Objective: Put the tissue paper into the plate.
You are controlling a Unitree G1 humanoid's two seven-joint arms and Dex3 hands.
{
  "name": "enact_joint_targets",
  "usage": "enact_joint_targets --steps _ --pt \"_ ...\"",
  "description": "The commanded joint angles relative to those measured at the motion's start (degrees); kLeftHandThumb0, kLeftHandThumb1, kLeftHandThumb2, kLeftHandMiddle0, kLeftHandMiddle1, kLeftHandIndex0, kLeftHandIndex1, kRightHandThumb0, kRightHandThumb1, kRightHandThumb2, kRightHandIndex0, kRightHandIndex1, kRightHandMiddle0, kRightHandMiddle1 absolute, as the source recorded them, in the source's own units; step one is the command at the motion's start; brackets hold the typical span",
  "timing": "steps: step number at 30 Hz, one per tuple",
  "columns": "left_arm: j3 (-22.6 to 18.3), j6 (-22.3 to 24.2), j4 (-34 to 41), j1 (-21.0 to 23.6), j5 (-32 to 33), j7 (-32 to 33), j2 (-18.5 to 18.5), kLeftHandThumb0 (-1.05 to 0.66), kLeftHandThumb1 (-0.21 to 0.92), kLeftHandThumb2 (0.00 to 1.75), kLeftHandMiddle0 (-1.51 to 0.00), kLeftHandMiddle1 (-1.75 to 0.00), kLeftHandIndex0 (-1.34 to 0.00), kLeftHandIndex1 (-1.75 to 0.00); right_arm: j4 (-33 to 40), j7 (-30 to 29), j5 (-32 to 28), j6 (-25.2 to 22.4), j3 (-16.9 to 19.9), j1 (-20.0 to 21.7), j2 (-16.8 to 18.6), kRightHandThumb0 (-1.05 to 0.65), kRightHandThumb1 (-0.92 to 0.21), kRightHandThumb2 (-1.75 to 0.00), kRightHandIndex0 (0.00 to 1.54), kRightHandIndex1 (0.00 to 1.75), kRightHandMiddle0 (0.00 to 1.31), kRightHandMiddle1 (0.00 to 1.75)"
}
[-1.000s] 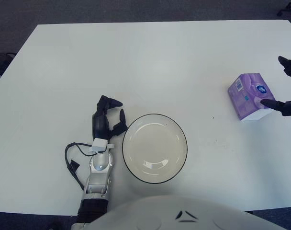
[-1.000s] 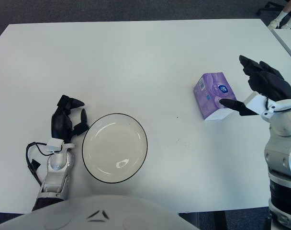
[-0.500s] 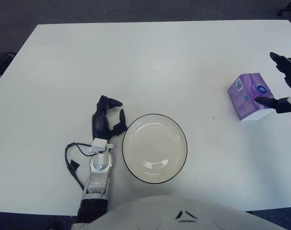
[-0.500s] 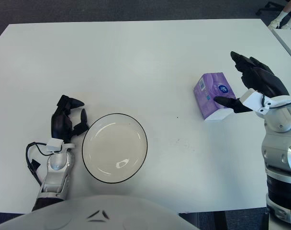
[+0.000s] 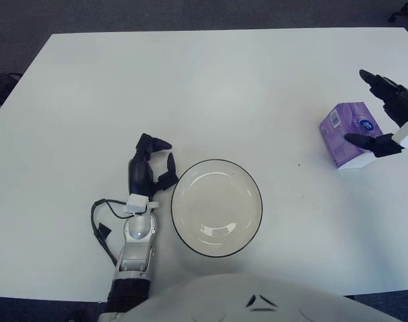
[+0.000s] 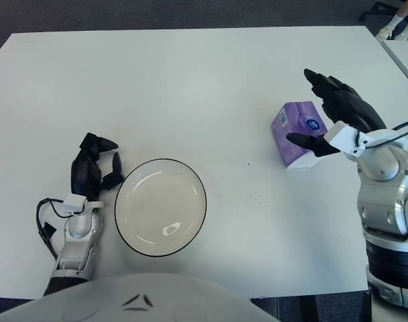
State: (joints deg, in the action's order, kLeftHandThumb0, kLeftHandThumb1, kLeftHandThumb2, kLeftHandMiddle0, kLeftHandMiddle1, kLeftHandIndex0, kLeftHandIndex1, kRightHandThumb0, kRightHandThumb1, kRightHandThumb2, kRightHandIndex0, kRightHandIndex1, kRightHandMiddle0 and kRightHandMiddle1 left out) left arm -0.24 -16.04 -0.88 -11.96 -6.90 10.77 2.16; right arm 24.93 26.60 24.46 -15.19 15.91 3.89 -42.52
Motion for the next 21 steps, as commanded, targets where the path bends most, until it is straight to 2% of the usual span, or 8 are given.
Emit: enact_joint_targets --steps 1,5,7,13,15,18,21 --pt "-1.0 0.5 -4.7 -3.9 0.0 -0.5 -1.1 -0.44 0.43 1.19 -1.08 -1.75 -0.52 -1.75 -2.4 -2.8 1.2 2.1 -1.6 0.5 0.4 -0.59 -0.12 -1.33 0.0 0.0 0.0 0.0" --pt "-1.1 0.2 -4.3 -4.2 0.3 -0.6 -1.1 -0.44 0.42 1.19 -1.08 -1.75 -0.52 -1.75 -5.5 -4.5 1.9 2.7 -3.5 0.3 1.1 -0.55 -0.11 -1.37 0.0 0.0 0.0 0.0" --pt "-1.2 0.2 -4.0 -4.5 0.6 -0.7 -1.1 -0.45 0.42 1.2 -1.08 -1.75 -0.53 -1.75 -6.0 -1.6 1.3 0.7 -4.4 1.0 -0.5 -0.57 -0.15 -1.33 0.0 0.0 0.0 0.0" --pt "-1.3 0.8 -3.2 -5.0 1.0 -0.7 -1.0 -0.45 0.42 1.2 -1.07 -1.75 -0.53 -1.75 -13.2 0.3 0.3 4.2 -5.7 2.7 -3.6 -0.8 -0.51 -0.89 0.0 0.0 0.0 0.0" --pt "-1.4 0.9 -3.0 -5.2 1.0 -0.8 -1.0 -0.44 0.42 1.19 -1.07 -1.75 -0.52 -1.75 -13.6 1.0 -0.3 4.8 -6.1 2.6 -3.8 -0.9 -0.71 -0.65 0.0 0.0 0.0 0.0" --pt "-1.5 0.9 -2.9 -5.4 1.1 -0.9 -1.0 -0.44 0.44 1.18 -1.06 -1.75 -0.51 -1.75 -15.8 0.6 -0.7 6.5 -6.8 2.5 -3.7 -0.98 -0.84 -0.5 0.0 0.0 0.0 0.0" --pt "-1.6 0.9 -2.6 -5.7 1.2 -1.0 -1.0 -0.44 0.45 1.17 -1.06 -1.75 -0.51 -1.75 -17.0 0.3 -1.1 7.5 -7.0 2.4 -3.7 -1.03 -0.89 -0.48 0.0 0.0 0.0 0.0"
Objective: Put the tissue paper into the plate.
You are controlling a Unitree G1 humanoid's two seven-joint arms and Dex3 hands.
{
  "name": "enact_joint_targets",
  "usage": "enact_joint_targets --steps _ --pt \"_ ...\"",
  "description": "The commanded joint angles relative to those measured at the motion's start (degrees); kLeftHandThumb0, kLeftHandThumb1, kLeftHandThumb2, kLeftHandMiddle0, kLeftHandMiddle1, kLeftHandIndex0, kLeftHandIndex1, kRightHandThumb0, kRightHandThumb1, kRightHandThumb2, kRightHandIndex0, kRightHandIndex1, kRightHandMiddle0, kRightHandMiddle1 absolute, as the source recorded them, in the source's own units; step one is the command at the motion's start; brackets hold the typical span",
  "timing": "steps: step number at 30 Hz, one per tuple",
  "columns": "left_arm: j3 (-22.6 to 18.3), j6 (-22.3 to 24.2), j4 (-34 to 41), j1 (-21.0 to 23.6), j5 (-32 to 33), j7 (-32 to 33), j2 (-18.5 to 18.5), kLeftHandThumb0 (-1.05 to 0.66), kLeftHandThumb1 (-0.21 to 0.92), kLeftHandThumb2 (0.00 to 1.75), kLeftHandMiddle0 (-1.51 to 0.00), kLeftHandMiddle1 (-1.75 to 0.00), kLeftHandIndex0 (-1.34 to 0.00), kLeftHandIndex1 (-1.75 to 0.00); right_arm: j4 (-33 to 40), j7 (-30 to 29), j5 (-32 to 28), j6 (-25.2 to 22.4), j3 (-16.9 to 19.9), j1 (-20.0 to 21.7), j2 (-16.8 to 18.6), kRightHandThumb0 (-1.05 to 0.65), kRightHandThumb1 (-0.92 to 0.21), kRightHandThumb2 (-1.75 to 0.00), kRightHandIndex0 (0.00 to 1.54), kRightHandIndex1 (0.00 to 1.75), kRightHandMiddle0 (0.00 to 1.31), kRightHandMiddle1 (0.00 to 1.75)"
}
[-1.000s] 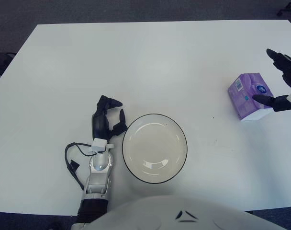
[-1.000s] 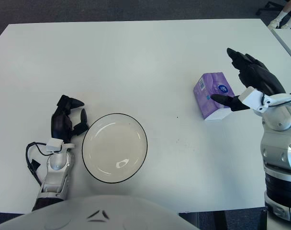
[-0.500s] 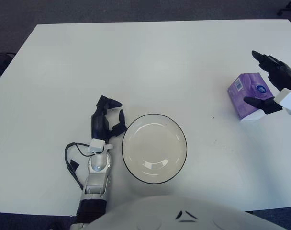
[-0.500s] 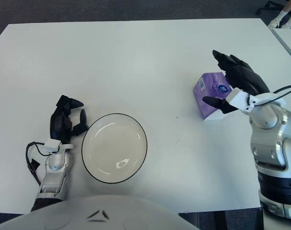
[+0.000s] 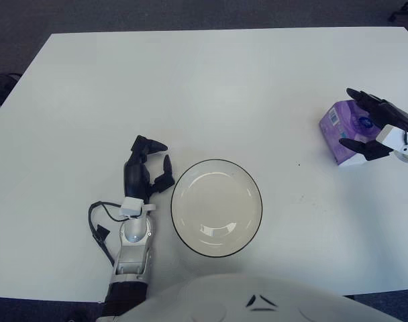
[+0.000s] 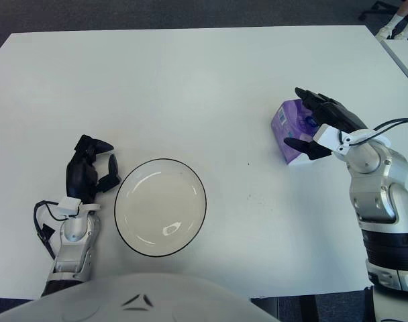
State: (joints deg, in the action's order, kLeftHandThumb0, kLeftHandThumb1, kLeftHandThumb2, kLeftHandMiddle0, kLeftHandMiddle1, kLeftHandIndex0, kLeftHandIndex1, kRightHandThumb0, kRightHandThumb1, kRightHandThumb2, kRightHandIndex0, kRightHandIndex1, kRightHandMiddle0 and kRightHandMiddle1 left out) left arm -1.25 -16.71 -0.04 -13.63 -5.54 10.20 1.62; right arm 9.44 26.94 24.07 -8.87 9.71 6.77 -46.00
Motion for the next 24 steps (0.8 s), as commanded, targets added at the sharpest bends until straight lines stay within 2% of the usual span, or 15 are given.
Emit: enact_joint_targets --steps 1,6,14,24 --pt "-0.6 1.6 -3.3 -4.1 -0.1 -0.4 -0.4 -0.44 0.45 1.17 -1.06 -1.75 -0.51 -1.75 -2.3 -0.3 -0.7 1.6 -1.0 -0.5 -0.2 -1.03 -0.9 -0.48 0.0 0.0 0.0 0.0" --pt "-0.8 2.5 -2.5 -4.4 0.0 -0.5 -0.5 -0.44 0.43 1.18 -1.05 -1.75 -0.52 -1.75 -4.0 -1.2 -0.7 2.6 -1.6 -1.0 0.2 -1.05 -0.92 -0.54 0.0 0.0 0.0 0.0" --pt "-0.9 2.3 -1.9 -4.9 0.3 -0.7 -0.6 -0.45 0.42 1.2 -1.06 -1.75 -0.53 -1.75 -2.7 -0.9 -2.1 1.7 -2.3 -1.7 1.5 -1.04 -0.92 -0.52 0.0 0.0 0.0 0.0" --pt "-1.3 1.6 -1.8 -5.2 -0.4 -0.4 -0.8 -0.46 0.38 1.25 -1.1 -1.75 -0.56 -1.75 -0.9 1.7 -3.9 -2.3 -3.2 -2.4 1.3 -0.99 -0.92 -0.47 0.0 0.0 0.0 0.0"
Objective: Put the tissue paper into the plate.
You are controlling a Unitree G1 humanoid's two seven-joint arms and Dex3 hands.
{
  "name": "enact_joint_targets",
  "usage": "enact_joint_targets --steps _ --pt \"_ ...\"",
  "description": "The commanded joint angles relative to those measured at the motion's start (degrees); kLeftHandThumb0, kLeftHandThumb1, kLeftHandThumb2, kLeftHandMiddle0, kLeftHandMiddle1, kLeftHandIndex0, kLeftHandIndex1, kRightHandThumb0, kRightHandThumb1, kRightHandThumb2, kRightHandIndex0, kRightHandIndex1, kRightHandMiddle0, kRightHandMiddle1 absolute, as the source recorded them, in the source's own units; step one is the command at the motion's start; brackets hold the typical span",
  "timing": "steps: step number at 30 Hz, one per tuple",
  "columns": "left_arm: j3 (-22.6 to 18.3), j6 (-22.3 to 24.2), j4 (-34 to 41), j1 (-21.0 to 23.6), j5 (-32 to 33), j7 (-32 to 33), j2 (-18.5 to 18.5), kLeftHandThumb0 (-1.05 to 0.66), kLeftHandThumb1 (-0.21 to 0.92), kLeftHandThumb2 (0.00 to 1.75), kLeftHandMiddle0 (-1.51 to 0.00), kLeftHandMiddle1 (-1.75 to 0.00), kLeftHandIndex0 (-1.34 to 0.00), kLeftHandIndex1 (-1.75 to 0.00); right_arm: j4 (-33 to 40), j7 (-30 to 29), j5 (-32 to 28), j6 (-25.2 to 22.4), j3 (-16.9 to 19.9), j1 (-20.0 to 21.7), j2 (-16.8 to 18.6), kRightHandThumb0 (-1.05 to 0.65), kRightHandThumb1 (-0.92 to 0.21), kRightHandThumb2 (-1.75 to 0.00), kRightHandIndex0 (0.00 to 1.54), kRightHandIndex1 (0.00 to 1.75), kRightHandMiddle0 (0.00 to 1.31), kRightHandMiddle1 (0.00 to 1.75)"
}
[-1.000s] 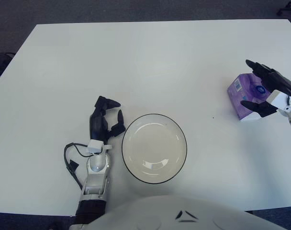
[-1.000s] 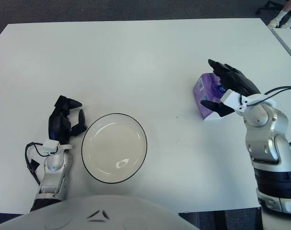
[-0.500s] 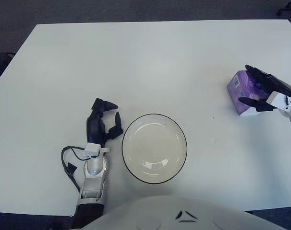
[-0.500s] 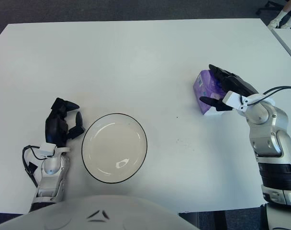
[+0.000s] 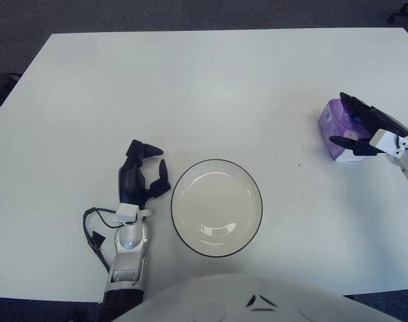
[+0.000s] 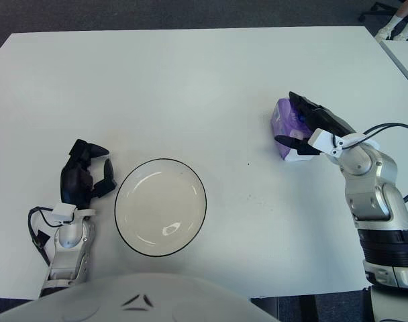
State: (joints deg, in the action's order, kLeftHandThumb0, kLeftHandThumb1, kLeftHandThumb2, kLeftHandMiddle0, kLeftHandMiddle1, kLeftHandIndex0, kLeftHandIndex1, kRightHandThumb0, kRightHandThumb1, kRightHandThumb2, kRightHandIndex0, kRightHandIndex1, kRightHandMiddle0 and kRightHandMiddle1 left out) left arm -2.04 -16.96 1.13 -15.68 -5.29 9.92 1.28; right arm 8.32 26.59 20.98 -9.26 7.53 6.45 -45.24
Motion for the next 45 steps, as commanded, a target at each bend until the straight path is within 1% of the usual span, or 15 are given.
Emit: enact_joint_targets --steps 1,8,10,17,20,21,22,25,29,32,35,38,41,42,45 --pt "-0.5 1.7 -2.9 -3.3 -0.6 -0.1 -0.4 -0.46 0.38 1.25 -1.1 -1.75 -0.56 -1.75 0.4 2.3 -0.9 -2.6 -1.2 -2.3 0.5 -0.99 -0.92 -0.47 0.0 0.0 0.0 0.0" --pt "-0.6 1.6 -2.8 -3.5 -0.7 -0.3 -0.7 -0.46 0.38 1.25 -1.11 -1.75 -0.56 -1.75 0.8 3.5 0.1 -7.4 -3.4 -2.4 0.5 -1.02 -0.92 -0.52 0.0 0.0 0.0 0.0" --pt "-0.7 1.3 -2.9 -3.6 -0.5 -0.3 -0.6 -0.46 0.38 1.26 -1.12 -1.75 -0.56 -1.75 0.3 3.1 1.1 -8.8 -4.9 -2.0 1.0 -1.02 -0.92 -0.54 0.0 0.0 0.0 0.0" --pt "-0.9 0.1 -3.3 -3.7 -0.5 -0.1 -0.6 -0.46 0.37 1.26 -1.12 -1.75 -0.56 -1.75 -0.7 3.9 2.3 -11.2 -8.1 -1.4 0.5 -1.01 -0.92 -0.55 0.0 0.0 0.0 0.0" --pt "-0.9 -0.1 -3.4 -3.7 -0.4 -0.1 -0.6 -0.46 0.38 1.25 -1.13 -1.75 -0.56 -1.75 -1.3 5.0 2.9 -12.3 -9.9 -0.9 0.1 -0.96 -0.91 -0.54 0.0 0.0 0.0 0.0" --pt "-1.0 -0.2 -3.5 -3.7 -0.4 0.0 -0.5 -0.46 0.38 1.24 -1.13 -1.75 -0.56 -1.75 -2.0 5.9 3.3 -12.7 -11.2 -0.4 -0.1 -0.95 -0.87 -0.59 0.0 0.0 0.0 0.02" --pt "-1.0 -0.2 -3.5 -3.7 -0.4 0.0 -0.5 -0.46 0.39 1.24 -1.13 -1.75 -0.55 -1.75 -2.6 6.5 3.7 -13.0 -12.1 -0.1 -0.2 -0.92 -0.82 -0.65 0.0 0.0 0.0 0.11" --pt "-1.2 -0.3 -3.5 -3.7 -0.4 0.2 -0.4 -0.45 0.39 1.23 -1.14 -1.75 -0.55 -1.75 -6.3 6.6 5.2 -12.6 -14.9 0.7 -0.2 -0.9 -0.74 -0.74 0.0 0.0 0.0 0.24" --pt "-1.3 -0.8 -3.6 -3.7 -0.2 0.4 -0.1 -0.45 0.41 1.22 -1.14 -1.75 -0.54 -1.75 -9.7 6.7 6.8 -12.9 -16.7 1.2 -0.7 -0.9 -0.73 -0.72 0.0 0.0 0.0 0.33" --pt "-1.5 -1.3 -3.7 -3.7 0.0 0.5 0.1 -0.45 0.41 1.21 -1.13 -1.75 -0.54 -1.75 -10.2 8.6 7.1 -15.0 -17.5 1.7 -1.5 -0.85 -0.69 -0.72 0.0 0.18 0.0 0.4" --pt "-1.6 -1.5 -3.7 -3.8 0.1 0.5 0.2 -0.45 0.41 1.21 -1.13 -1.75 -0.53 -1.75 -10.2 10.2 6.7 -16.8 -18.1 2.2 -1.9 -0.8 -0.65 -0.72 0.0 0.26 0.0 0.46" --pt "-1.7 -1.4 -3.6 -3.9 0.0 0.6 0.4 -0.45 0.41 1.21 -1.13 -1.75 -0.53 -1.75 -10.1 11.2 6.3 -18.8 -18.6 2.7 -2.0 -0.77 -0.62 -0.75 0.0 0.28 0.0 0.54" --pt "-1.8 -0.9 -3.2 -4.1 -0.1 1.1 0.7 -0.45 0.41 1.21 -1.12 -1.75 -0.53 -1.75 -10.3 12.1 6.2 -22.6 -19.0 3.4 -1.6 -0.65 -0.48 -0.88 0.0 0.31 0.0 0.71" --pt "-1.8 -0.7 -3.1 -4.1 -0.2 1.1 0.8 -0.45 0.41 1.21 -1.12 -1.75 -0.53 -1.75 -10.3 12.0 6.2 -23.5 -19.2 3.5 -1.4 -0.6 -0.43 -0.92 0.0 0.38 0.0 0.78" --pt "-1.9 -0.4 -2.8 -4.2 -0.4 1.3 0.9 -0.45 0.41 1.21 -1.12 -1.75 -0.54 -1.75 -10.2 11.3 6.3 -25.6 -19.5 3.6 -0.7 -0.53 -0.37 -0.99 0.0 0.49 0.0 0.89"
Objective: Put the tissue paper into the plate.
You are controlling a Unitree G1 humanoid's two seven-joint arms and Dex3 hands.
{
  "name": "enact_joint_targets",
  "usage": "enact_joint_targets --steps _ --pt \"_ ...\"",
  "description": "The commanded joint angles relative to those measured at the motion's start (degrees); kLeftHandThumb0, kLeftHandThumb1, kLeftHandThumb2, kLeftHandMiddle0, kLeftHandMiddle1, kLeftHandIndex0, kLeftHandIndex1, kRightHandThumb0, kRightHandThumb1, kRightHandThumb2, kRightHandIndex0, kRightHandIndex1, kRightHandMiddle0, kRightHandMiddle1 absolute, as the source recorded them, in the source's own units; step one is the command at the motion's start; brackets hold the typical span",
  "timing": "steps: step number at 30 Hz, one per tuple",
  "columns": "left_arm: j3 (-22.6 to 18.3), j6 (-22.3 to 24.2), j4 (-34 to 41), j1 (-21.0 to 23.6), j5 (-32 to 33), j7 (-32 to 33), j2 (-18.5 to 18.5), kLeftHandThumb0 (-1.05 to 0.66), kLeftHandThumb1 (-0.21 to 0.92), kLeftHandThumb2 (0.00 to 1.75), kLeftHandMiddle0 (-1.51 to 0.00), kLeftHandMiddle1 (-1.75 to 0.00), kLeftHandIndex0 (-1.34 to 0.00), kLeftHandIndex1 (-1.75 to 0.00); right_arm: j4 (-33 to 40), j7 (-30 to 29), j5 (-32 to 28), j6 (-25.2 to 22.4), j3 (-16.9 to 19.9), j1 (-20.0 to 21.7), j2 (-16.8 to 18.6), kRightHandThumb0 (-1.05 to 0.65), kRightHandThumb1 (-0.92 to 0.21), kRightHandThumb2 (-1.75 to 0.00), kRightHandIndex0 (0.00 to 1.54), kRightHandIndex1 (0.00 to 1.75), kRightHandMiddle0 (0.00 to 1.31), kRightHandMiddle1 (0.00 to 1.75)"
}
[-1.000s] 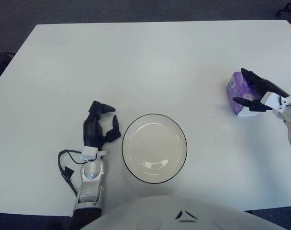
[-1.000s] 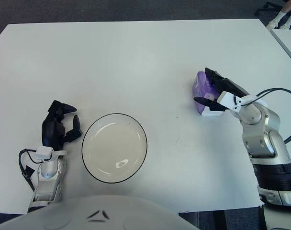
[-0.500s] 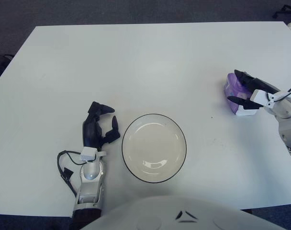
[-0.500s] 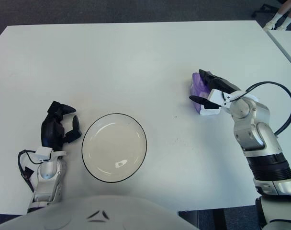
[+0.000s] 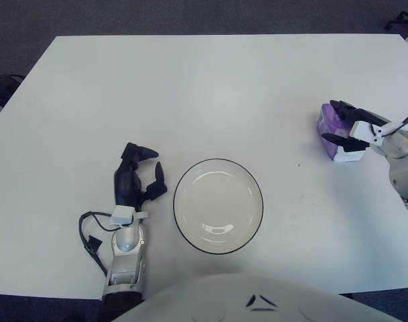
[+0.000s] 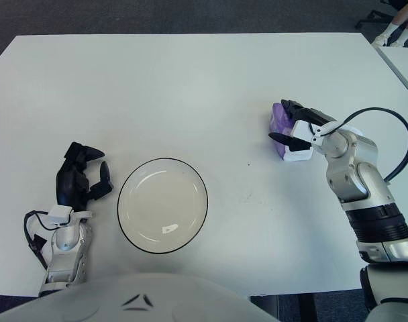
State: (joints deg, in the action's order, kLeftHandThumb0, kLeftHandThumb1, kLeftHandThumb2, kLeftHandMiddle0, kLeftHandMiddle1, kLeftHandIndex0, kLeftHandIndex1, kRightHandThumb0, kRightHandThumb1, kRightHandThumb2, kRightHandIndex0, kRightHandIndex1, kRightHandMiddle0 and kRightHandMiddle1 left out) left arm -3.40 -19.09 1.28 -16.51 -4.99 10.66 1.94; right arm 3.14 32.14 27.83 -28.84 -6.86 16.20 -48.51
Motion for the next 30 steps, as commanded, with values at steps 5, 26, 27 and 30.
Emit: enact_joint_targets --steps 5,26,27,30 --pt "-0.5 2.3 -2.5 -3.5 -0.7 0.7 0.4 -0.45 0.39 1.23 -1.13 -1.75 -0.55 -1.75 -6.6 3.4 0.4 -6.8 -6.0 -6.2 3.5 -0.39 -0.27 -1.13 0.0 1.05 0.0 1.18" --pt "-1.1 6.1 1.4 -5.1 -1.7 2.5 2.1 -0.45 0.4 1.23 -1.03 -1.75 -0.54 -1.75 -15.2 1.0 0.1 6.0 -5.5 -5.9 1.6 -0.02 -0.35 -1.24 0.38 1.75 0.6 1.63" --pt "-1.1 6.3 1.7 -5.2 -1.7 2.5 2.1 -0.45 0.4 1.23 -1.03 -1.75 -0.54 -1.75 -15.4 0.4 -0.1 6.7 -5.1 -6.0 1.7 -0.02 -0.34 -1.25 0.4 1.75 0.61 1.63" --pt "-1.1 6.4 2.1 -5.3 -1.8 2.7 2.2 -0.45 0.41 1.22 -1.02 -1.75 -0.54 -1.75 -15.9 -1.4 -0.2 8.3 -4.3 -6.1 2.1 -0.01 -0.27 -1.34 0.51 1.75 0.61 1.63"
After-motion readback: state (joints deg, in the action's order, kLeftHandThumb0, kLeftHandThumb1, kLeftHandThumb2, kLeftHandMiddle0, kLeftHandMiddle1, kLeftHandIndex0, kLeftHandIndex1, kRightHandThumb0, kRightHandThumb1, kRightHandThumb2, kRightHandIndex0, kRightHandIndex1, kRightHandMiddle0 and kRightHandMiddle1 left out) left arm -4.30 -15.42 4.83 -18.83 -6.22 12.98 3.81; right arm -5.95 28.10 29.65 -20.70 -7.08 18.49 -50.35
